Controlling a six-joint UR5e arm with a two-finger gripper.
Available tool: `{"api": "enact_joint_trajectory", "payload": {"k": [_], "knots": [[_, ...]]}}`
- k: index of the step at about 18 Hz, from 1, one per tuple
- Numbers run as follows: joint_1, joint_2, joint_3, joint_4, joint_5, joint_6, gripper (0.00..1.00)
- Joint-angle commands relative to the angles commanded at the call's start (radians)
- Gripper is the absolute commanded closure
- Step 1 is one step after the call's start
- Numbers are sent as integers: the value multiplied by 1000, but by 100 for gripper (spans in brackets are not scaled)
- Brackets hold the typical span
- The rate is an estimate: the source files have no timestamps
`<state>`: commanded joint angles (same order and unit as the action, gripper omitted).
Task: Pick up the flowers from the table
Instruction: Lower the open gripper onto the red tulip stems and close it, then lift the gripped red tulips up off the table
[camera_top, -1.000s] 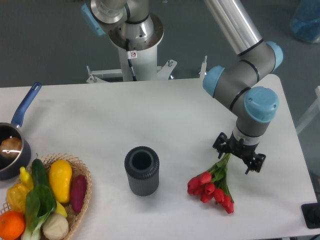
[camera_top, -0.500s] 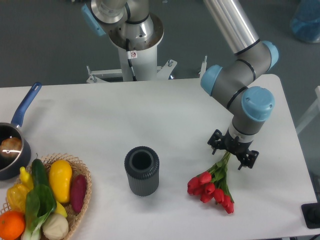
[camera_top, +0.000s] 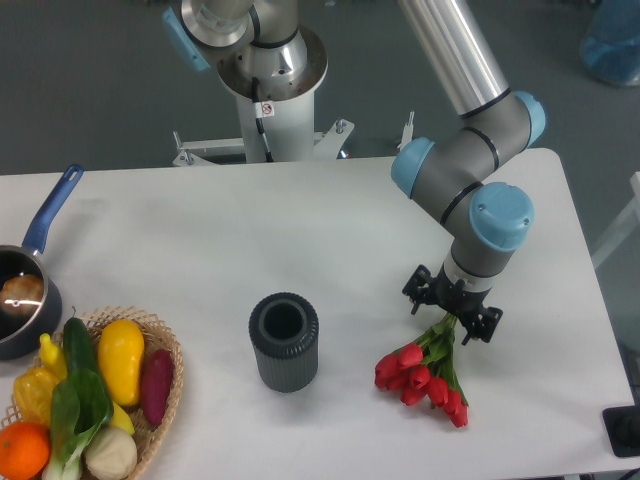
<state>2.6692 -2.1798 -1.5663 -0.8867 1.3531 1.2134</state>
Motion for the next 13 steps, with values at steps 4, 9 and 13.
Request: {"api": "enact_joint_trajectory", "payload": {"k": [4,9,13], "knots": [[-12,-15,5,31,1,-6,3],[-8,-12,8,35,1,14,93],[-8,-3,17,32,0,14,100]]}}
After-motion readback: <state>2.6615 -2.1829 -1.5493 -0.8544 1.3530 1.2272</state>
